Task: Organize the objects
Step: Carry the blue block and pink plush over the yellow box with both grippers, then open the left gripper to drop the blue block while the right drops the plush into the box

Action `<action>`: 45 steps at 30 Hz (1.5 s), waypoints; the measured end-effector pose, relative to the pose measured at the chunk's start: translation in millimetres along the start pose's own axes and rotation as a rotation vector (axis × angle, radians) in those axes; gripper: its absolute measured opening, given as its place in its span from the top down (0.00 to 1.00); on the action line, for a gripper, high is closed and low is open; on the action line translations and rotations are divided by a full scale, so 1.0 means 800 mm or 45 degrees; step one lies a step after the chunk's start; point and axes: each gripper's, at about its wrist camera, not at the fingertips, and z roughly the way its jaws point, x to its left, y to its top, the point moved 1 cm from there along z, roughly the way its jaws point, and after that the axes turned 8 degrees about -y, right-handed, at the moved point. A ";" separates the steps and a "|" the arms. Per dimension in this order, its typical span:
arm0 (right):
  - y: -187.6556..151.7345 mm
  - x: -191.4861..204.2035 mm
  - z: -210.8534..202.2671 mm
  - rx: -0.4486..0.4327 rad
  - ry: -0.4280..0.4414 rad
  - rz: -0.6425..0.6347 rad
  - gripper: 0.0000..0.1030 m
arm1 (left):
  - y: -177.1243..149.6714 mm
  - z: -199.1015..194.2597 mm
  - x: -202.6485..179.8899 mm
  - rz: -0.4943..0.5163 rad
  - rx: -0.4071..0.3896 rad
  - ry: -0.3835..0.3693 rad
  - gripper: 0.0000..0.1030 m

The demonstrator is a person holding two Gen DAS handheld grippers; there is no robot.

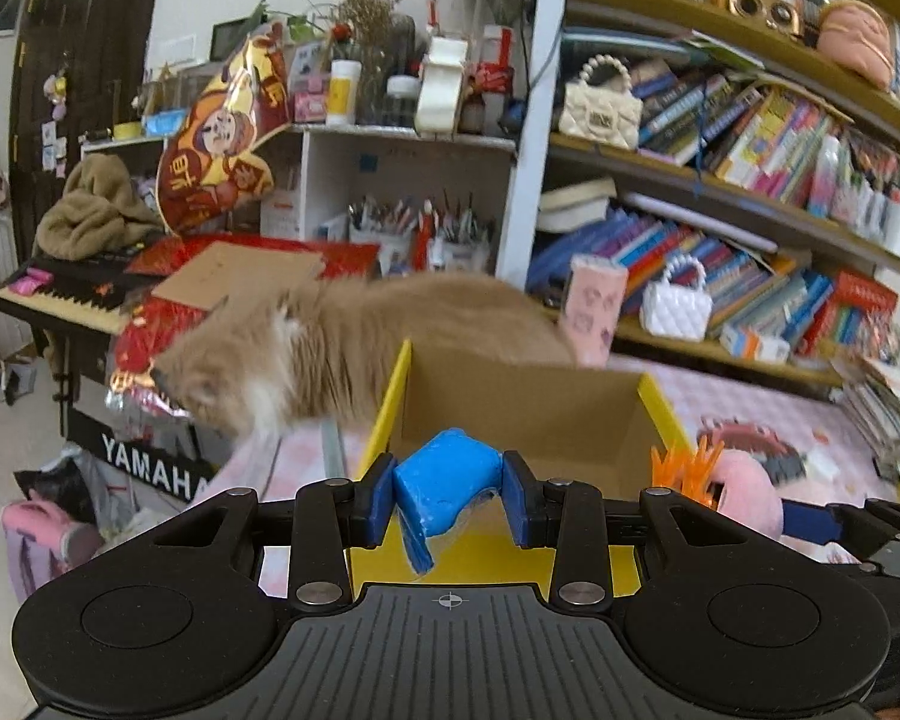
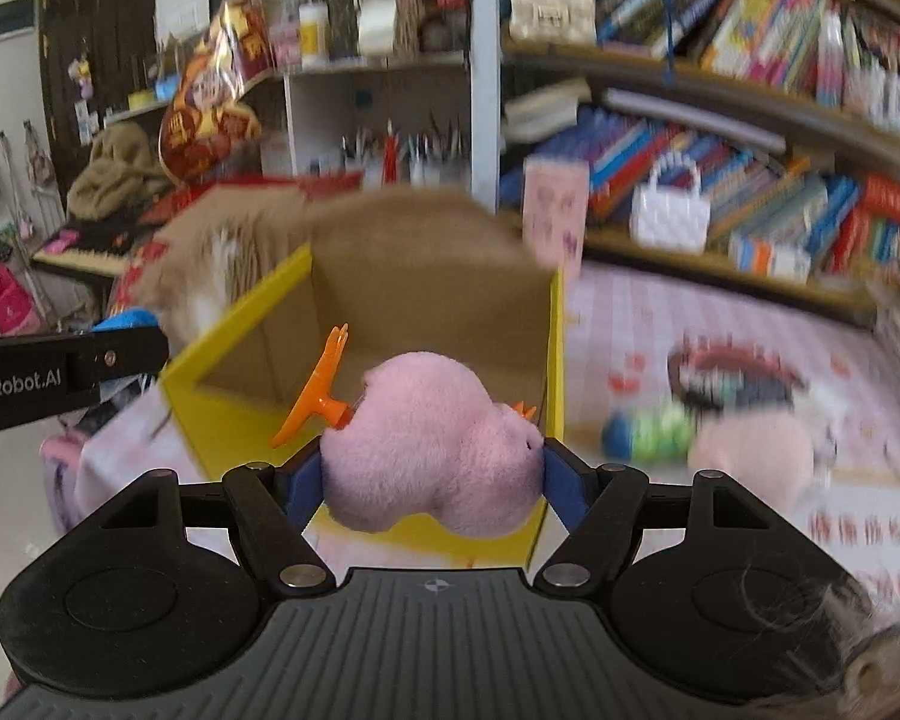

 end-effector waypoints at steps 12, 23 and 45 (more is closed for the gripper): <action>0.035 0.006 0.109 -0.051 0.074 -0.087 0.32 | 0.031 0.078 -0.011 0.019 0.029 0.089 0.66; 0.018 0.003 0.170 0.087 0.179 -0.246 0.31 | 0.012 0.141 -0.015 0.020 0.175 0.137 0.66; 0.032 -0.010 0.143 0.029 0.143 -0.277 0.26 | 0.018 0.106 -0.022 0.041 0.109 0.146 0.22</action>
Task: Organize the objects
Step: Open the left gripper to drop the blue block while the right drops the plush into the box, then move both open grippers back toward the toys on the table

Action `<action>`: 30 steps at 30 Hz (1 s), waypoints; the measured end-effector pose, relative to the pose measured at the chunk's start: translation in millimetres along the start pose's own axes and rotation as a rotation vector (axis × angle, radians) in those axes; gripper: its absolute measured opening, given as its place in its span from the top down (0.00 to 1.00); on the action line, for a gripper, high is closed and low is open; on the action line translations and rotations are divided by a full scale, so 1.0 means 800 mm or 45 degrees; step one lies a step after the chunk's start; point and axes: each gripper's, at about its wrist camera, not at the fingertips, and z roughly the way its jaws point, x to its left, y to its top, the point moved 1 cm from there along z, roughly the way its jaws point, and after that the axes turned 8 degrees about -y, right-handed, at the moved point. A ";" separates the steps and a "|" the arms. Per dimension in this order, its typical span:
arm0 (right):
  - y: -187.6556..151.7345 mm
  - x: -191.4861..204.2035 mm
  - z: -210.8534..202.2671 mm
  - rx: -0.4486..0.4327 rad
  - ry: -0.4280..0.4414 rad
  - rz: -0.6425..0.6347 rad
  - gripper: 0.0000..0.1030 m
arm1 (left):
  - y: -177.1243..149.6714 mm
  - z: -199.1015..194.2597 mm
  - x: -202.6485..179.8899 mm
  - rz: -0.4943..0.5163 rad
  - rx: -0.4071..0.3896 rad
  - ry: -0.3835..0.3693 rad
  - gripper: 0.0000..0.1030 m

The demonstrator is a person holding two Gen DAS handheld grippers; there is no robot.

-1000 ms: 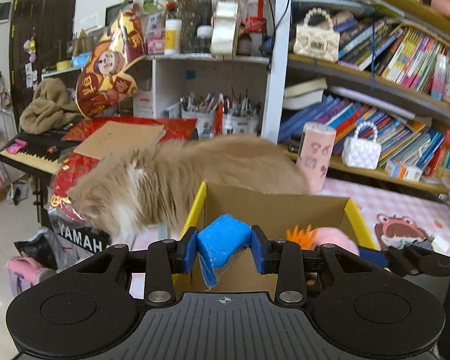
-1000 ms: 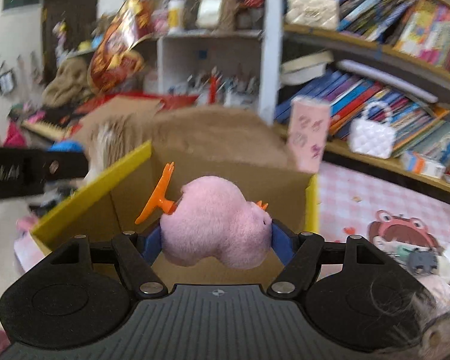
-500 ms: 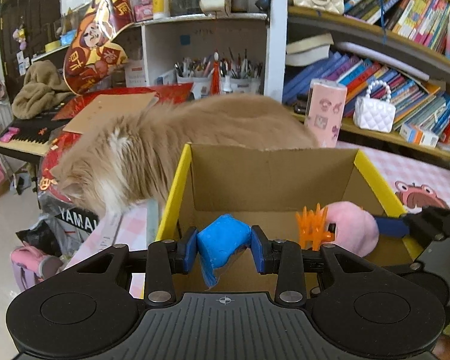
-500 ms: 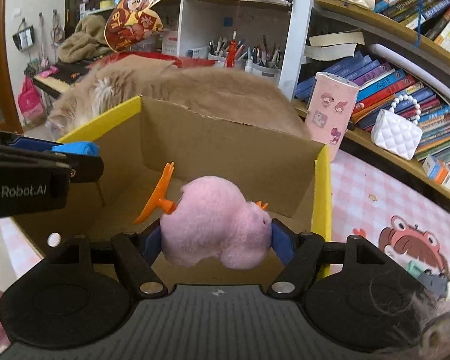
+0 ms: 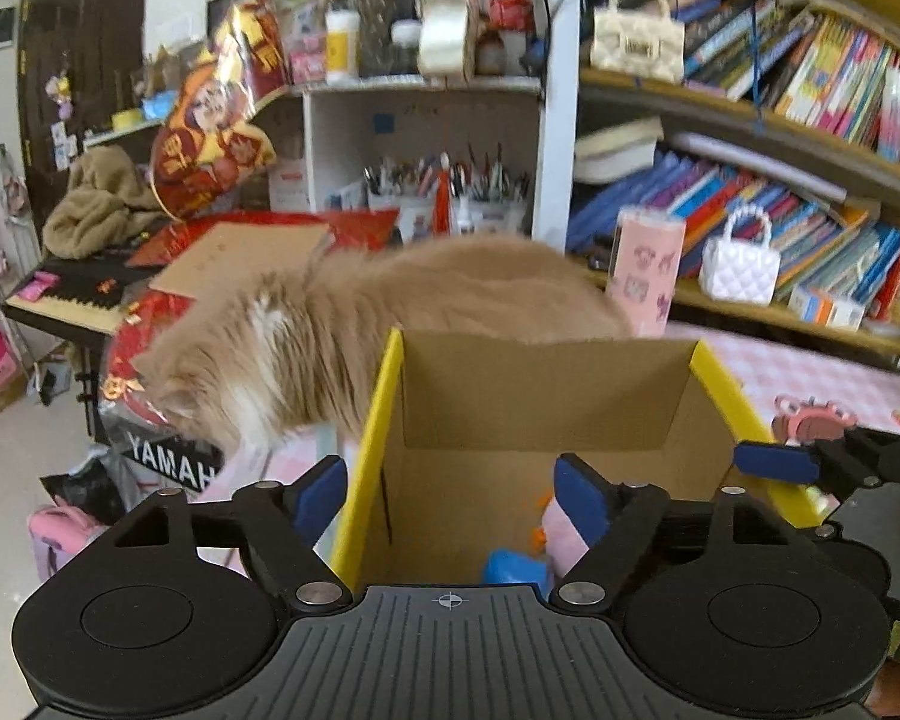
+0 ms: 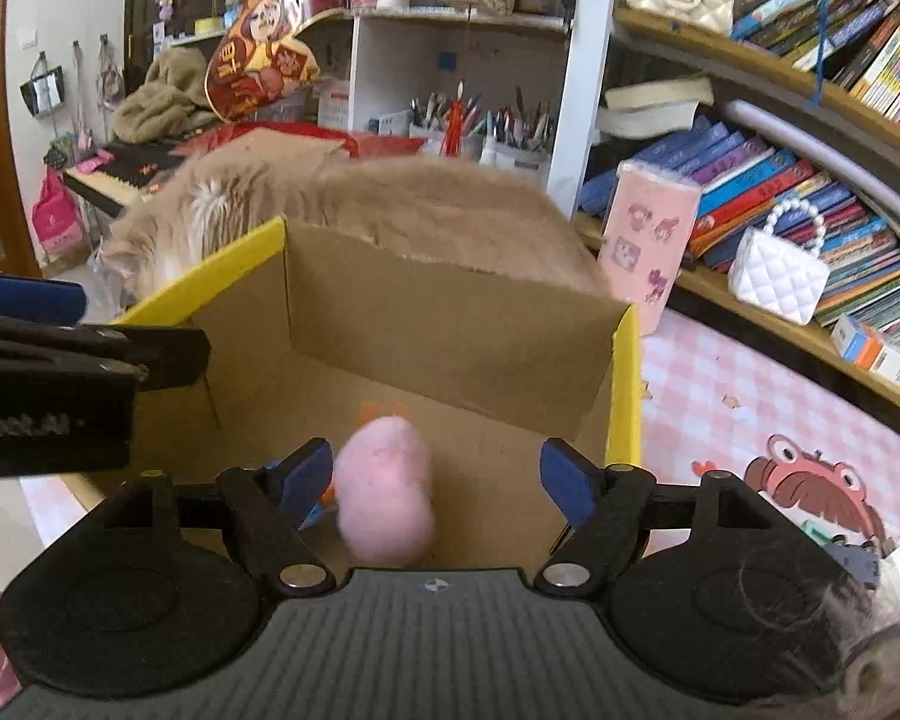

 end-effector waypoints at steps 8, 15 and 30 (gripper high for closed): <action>-0.010 0.005 -0.073 -0.065 -0.025 0.111 0.24 | -0.014 -0.059 0.016 -0.011 -0.070 0.016 0.20; -0.044 0.026 -0.123 -0.028 -0.063 0.181 0.24 | -0.059 -0.095 0.033 -0.027 -0.013 0.025 0.20; -0.147 0.070 -0.202 0.158 -0.117 0.264 0.24 | -0.156 -0.156 0.037 0.023 0.145 0.003 0.20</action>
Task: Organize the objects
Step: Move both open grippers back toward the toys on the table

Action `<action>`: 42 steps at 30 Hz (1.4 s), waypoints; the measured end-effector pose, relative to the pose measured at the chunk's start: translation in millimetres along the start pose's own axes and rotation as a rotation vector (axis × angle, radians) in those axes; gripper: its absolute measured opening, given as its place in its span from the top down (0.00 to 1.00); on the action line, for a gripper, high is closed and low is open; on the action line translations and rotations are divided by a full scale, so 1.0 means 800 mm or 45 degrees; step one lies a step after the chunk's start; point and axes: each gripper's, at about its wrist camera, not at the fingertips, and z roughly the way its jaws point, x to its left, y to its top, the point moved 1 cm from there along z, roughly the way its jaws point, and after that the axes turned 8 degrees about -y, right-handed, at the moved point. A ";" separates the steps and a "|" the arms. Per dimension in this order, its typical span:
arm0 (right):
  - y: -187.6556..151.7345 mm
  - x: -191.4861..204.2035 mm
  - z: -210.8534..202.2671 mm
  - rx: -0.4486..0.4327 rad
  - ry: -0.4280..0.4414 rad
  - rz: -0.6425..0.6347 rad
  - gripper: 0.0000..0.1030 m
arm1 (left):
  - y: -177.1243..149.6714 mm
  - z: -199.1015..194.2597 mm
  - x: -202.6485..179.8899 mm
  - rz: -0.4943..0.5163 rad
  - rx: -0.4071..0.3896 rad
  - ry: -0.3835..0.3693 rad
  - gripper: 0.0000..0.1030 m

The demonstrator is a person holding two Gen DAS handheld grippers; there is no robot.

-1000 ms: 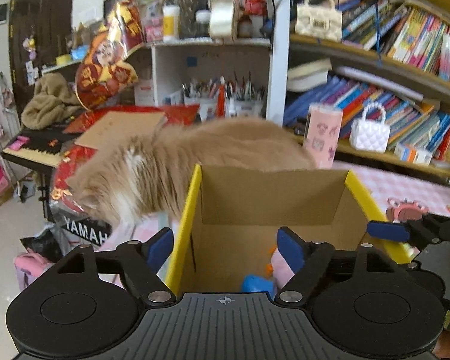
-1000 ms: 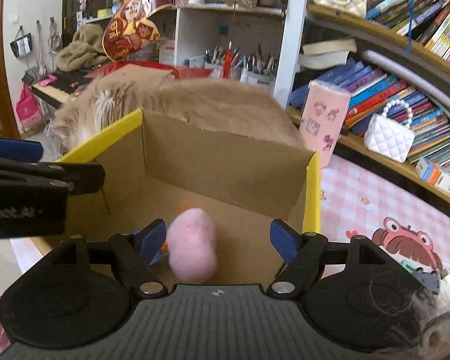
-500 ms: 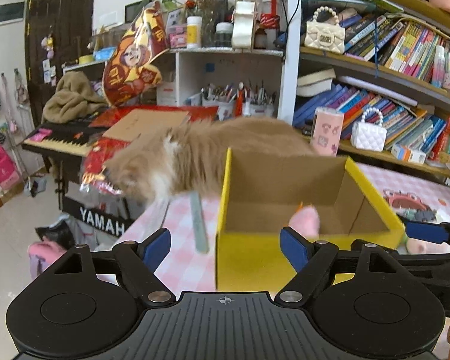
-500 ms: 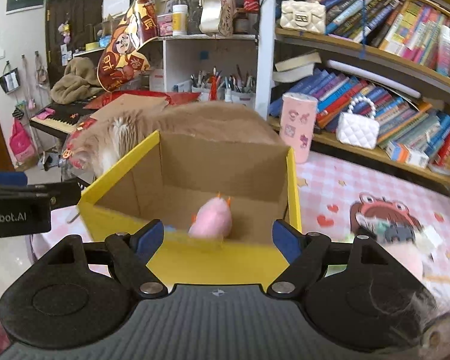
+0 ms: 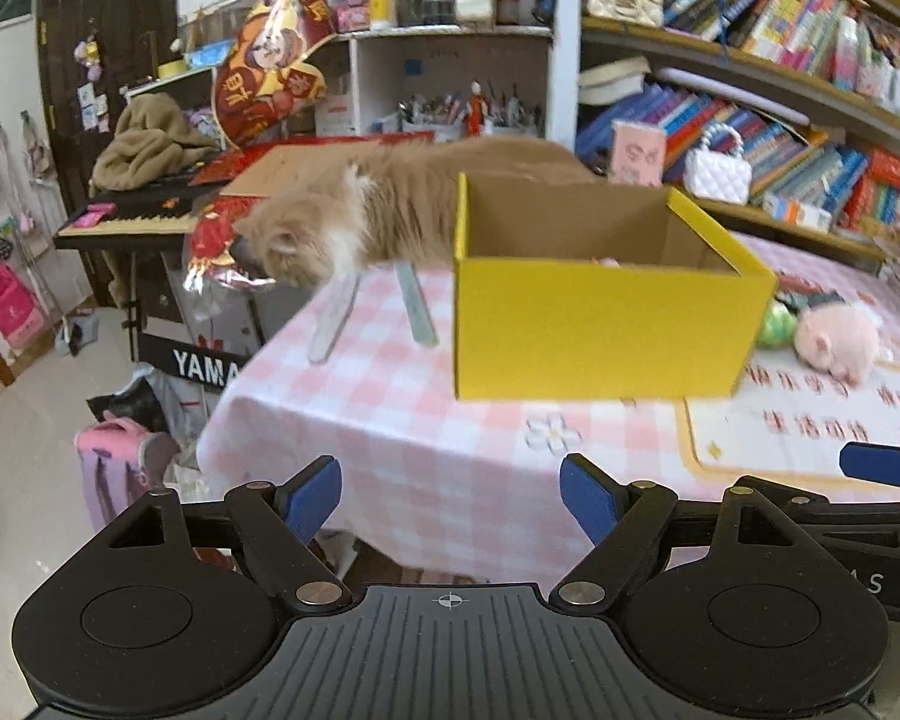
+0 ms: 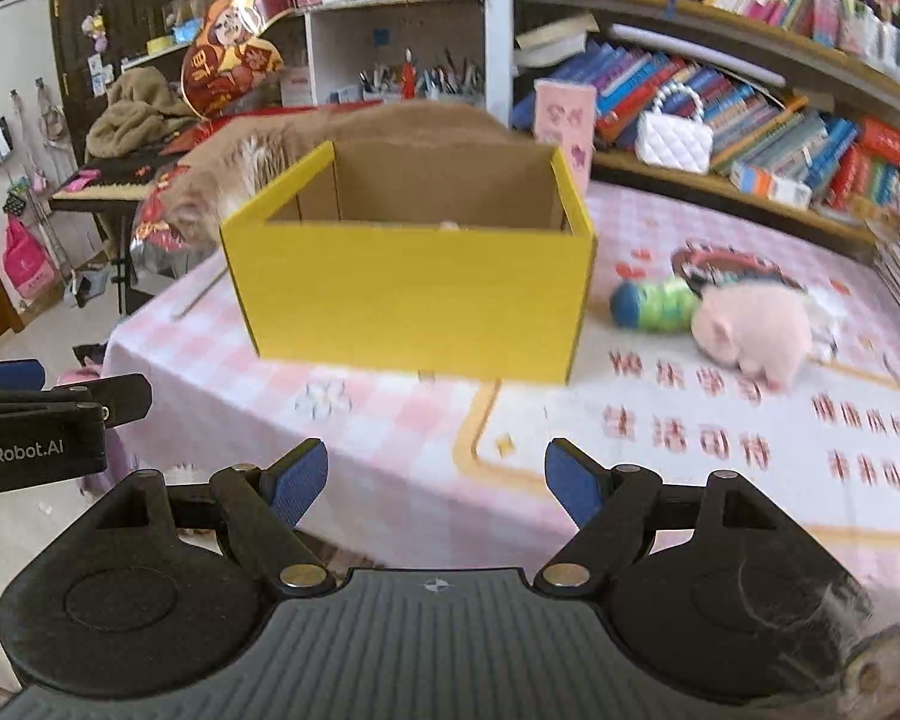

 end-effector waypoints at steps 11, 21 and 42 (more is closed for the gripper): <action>-0.048 -0.049 -0.028 0.073 -0.155 0.114 0.24 | -0.026 0.003 -0.058 0.121 0.068 -0.145 0.20; -0.074 -0.122 -0.041 0.116 -0.327 0.289 0.24 | -0.028 0.024 -0.134 0.238 0.105 -0.301 0.20; -0.066 -0.305 0.010 0.199 -0.467 0.448 0.24 | 0.012 0.113 -0.298 0.322 0.206 -0.413 0.20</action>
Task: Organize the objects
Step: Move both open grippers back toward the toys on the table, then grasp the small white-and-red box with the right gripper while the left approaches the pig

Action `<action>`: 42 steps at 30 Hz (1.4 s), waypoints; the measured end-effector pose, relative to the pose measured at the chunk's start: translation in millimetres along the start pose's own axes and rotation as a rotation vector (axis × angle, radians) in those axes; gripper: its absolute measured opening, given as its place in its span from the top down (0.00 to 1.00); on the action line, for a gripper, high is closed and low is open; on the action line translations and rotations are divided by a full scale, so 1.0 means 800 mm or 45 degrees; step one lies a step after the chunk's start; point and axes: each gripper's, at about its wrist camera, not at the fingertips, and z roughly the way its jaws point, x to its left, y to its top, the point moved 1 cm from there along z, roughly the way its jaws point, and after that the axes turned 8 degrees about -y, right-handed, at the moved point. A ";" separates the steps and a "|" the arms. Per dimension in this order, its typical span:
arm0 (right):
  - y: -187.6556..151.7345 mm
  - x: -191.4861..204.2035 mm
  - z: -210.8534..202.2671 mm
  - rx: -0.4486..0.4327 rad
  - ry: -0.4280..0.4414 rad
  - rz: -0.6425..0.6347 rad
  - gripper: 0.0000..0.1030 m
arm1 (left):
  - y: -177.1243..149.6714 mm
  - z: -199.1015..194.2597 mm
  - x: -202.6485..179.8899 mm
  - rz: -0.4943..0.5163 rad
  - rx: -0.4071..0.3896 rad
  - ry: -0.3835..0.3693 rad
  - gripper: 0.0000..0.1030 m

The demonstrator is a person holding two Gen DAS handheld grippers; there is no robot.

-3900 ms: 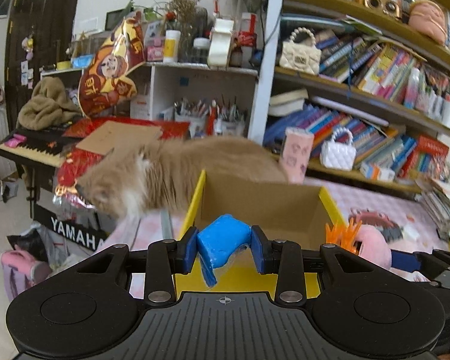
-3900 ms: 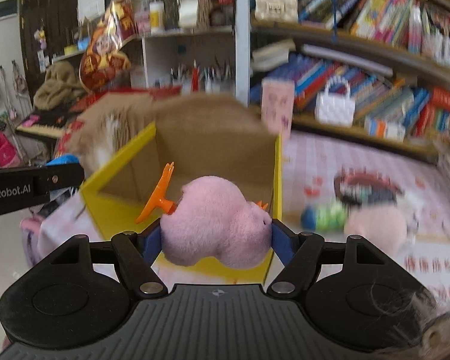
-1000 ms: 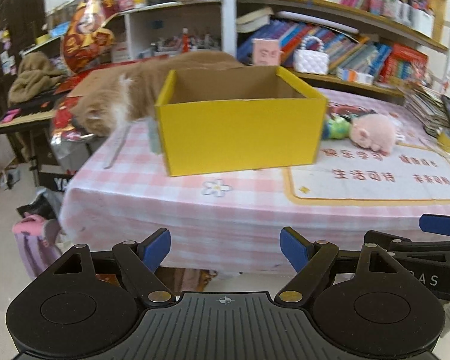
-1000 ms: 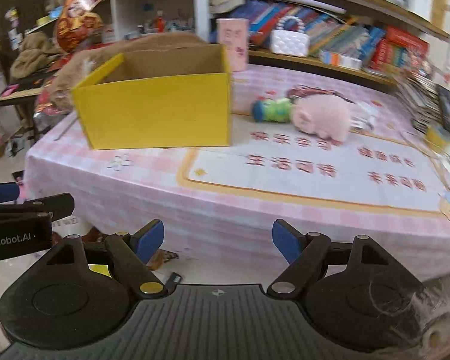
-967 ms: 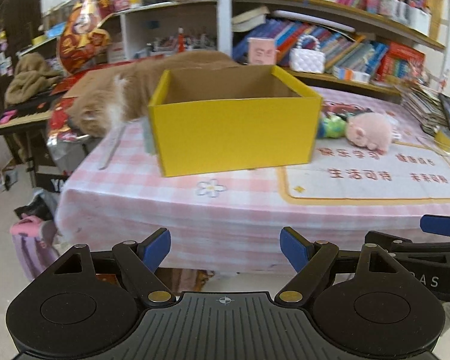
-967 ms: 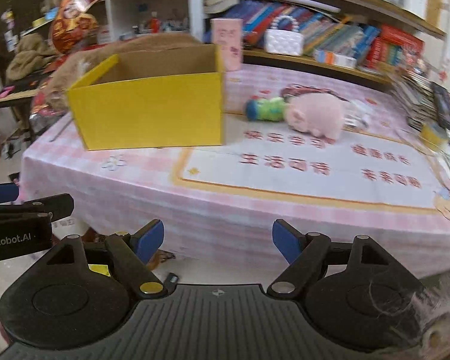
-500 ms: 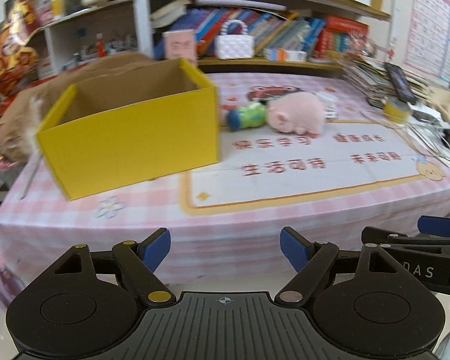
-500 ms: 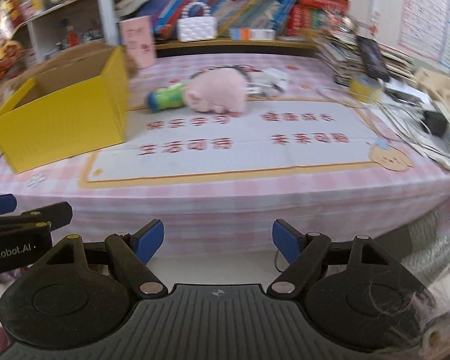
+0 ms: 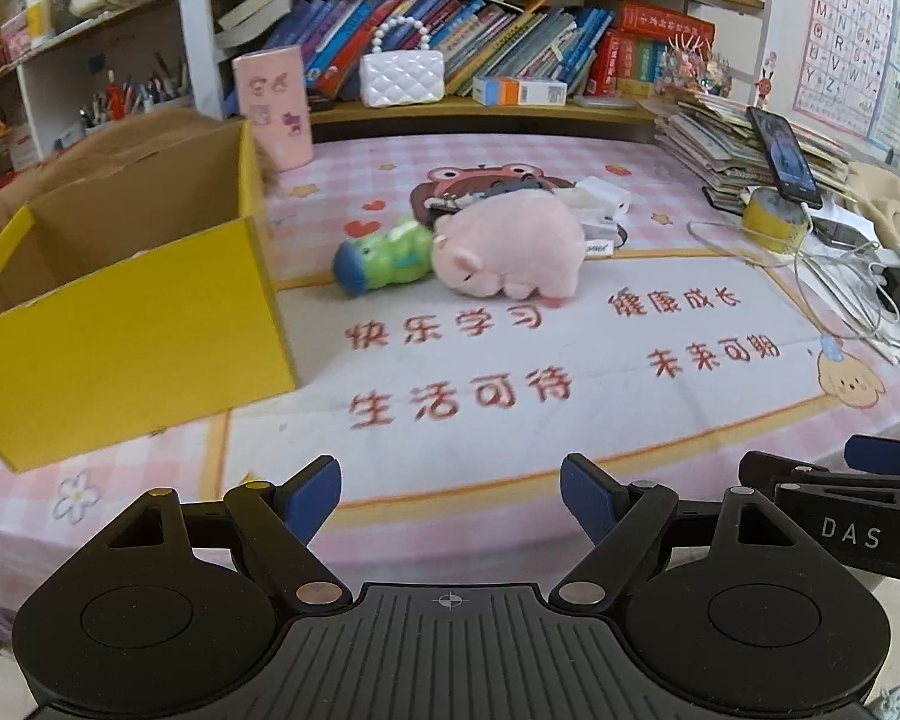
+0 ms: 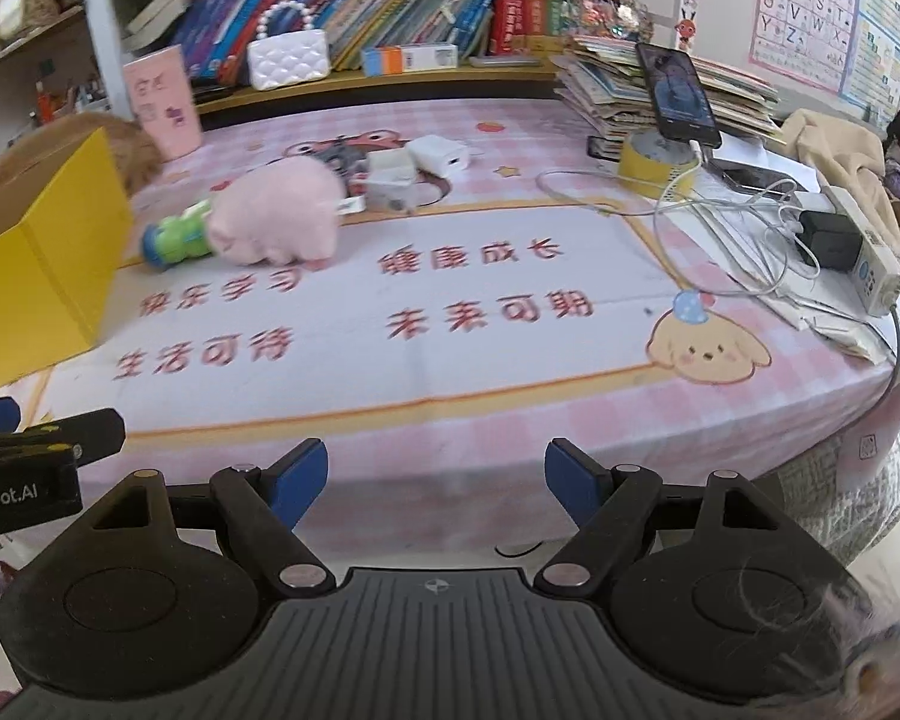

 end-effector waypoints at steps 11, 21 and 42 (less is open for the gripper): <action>0.065 -0.023 0.059 -0.016 0.108 -0.062 0.24 | 0.061 0.044 -0.017 -0.096 -0.040 0.092 0.20; 0.121 -0.034 0.102 -0.061 0.196 -0.130 0.27 | 0.116 0.082 -0.020 -0.219 -0.085 0.125 0.14; 0.198 -0.005 0.202 -0.123 0.362 -0.381 0.41 | 0.159 0.118 -0.015 -0.314 -0.095 0.221 0.11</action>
